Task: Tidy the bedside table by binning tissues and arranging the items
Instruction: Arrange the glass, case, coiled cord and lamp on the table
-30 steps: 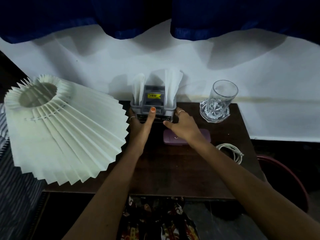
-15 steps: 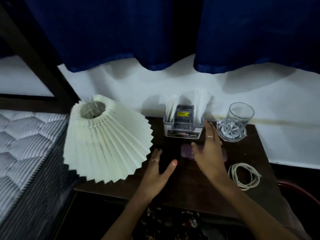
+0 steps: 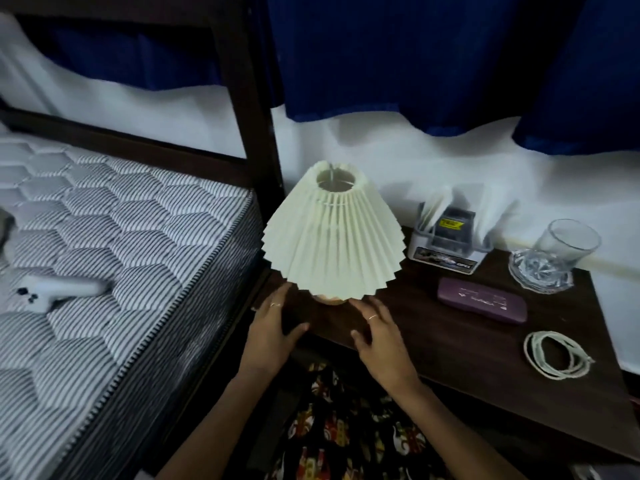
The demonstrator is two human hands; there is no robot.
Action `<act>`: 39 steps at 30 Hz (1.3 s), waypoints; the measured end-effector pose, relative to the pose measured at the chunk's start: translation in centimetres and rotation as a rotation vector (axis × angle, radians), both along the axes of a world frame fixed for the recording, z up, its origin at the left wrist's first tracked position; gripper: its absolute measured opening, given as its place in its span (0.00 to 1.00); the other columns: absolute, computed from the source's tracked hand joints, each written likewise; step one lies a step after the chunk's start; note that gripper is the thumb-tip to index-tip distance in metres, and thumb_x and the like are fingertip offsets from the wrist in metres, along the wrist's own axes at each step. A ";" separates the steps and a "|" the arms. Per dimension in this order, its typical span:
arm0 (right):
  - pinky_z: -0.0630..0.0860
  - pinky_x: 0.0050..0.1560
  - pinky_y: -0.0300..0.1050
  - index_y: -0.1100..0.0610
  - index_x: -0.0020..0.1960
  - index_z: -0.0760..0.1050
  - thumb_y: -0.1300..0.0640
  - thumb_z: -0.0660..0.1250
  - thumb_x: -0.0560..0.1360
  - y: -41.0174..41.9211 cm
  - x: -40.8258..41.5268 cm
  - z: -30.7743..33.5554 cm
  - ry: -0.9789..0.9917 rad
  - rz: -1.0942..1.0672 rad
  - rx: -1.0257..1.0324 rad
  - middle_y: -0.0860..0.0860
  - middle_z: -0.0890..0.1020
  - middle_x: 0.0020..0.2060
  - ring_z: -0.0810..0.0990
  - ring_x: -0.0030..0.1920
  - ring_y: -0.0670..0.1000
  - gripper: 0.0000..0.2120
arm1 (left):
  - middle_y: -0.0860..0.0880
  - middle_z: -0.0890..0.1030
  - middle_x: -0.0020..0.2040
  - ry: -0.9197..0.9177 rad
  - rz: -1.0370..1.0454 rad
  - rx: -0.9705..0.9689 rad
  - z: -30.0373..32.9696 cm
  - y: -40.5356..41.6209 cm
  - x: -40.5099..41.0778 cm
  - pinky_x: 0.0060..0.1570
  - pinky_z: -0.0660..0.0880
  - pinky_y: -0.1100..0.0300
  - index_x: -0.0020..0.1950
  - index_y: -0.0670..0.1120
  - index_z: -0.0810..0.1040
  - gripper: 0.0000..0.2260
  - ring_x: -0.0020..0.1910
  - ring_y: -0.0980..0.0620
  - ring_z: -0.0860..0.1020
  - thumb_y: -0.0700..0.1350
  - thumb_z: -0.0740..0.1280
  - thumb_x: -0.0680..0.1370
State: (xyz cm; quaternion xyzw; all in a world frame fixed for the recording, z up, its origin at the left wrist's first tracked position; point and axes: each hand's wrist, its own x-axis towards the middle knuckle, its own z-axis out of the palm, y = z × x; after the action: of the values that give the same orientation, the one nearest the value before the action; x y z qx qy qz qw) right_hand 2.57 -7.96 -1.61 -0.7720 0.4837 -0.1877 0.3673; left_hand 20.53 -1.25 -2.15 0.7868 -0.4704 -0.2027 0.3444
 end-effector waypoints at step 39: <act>0.64 0.40 0.41 0.72 0.42 0.77 0.58 0.68 0.75 -11.5 6.0 -1.8 0.031 -0.229 -0.222 0.65 0.82 0.40 0.80 0.44 0.63 0.14 | 0.44 0.83 0.48 -0.257 0.019 0.069 -2.4 -14.5 2.1 0.66 0.67 0.49 0.49 0.40 0.81 0.18 0.54 0.46 0.77 0.55 0.70 0.72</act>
State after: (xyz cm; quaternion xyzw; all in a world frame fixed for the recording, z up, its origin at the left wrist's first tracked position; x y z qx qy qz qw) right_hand 8.53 -19.47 -3.44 -0.7502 0.5505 -0.2689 0.2487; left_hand 22.59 -15.76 -4.58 0.8221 -0.4958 -0.1130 0.2561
